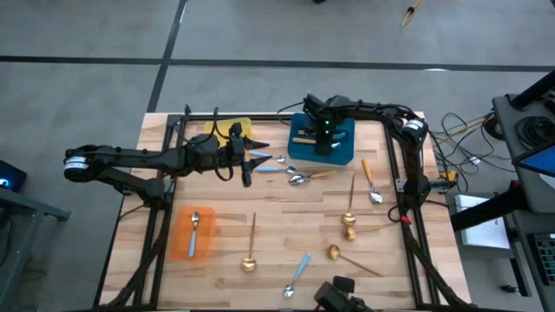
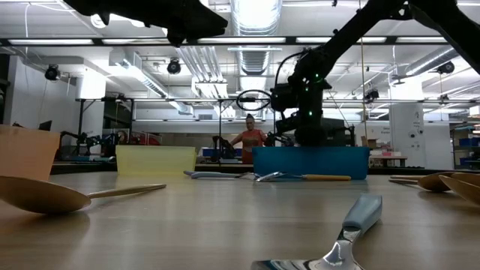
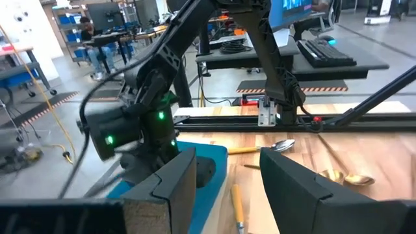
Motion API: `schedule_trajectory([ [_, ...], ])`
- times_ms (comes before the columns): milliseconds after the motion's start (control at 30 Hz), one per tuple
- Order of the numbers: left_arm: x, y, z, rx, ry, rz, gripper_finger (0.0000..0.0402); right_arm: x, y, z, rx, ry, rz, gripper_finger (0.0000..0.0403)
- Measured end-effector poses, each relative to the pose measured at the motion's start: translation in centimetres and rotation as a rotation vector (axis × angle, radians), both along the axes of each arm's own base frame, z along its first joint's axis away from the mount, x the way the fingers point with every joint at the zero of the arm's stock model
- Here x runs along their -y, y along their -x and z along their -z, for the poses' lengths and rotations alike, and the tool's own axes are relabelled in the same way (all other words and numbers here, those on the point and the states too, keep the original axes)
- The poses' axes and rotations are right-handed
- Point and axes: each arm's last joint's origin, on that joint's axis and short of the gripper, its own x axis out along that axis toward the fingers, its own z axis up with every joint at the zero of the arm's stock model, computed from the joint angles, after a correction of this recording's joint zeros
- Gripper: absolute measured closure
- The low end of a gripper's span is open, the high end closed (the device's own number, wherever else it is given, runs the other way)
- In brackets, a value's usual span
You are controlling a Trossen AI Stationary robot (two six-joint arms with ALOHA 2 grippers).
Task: Sort silverware by color (type)
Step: Put the gold spoon into the yellow bin
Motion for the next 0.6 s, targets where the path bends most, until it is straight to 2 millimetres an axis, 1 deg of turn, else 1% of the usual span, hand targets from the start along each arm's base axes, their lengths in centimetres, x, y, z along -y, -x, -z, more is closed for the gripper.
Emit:
schedule_trajectory([
  [67,0.0,0.0,0.0,0.005,0.041,-0.004,0.0249,-0.1,0.1,-0.8,0.018,0.011,0.014,0.0358],
  [200,0.1,0.0,0.4,-0.006,0.137,-0.012,0.0249,-0.8,0.2,-3.0,0.07,0.041,0.036,0.036],
  [333,0.5,0.0,0.9,-0.037,0.239,-0.013,0.0249,-2.1,0.1,-5.4,0.135,0.076,0.042,0.036],
  [467,1.4,0.1,1.5,-0.082,0.326,-0.003,0.0249,-4.0,-0.2,-7.5,0.206,0.107,0.033,0.036],
  [600,2.9,0.0,1.9,-0.112,0.385,0.035,0.0249,-6.4,-0.4,-9.3,0.257,0.121,-0.006,0.036],
])
